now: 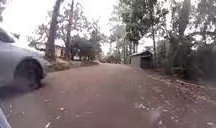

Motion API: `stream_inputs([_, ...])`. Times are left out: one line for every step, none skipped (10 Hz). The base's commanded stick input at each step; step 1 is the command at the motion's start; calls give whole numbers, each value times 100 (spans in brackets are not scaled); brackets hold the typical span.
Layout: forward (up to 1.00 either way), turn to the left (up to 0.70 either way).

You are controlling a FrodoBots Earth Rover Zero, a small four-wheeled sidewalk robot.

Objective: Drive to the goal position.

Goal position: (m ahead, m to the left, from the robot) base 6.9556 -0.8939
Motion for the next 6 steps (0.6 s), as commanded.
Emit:
stream_inputs([70, 0])
stream_inputs([70, 0])
stream_inputs([70, 0])
stream_inputs([70, 0])
stream_inputs([70, 0])
stream_inputs([70, 0])
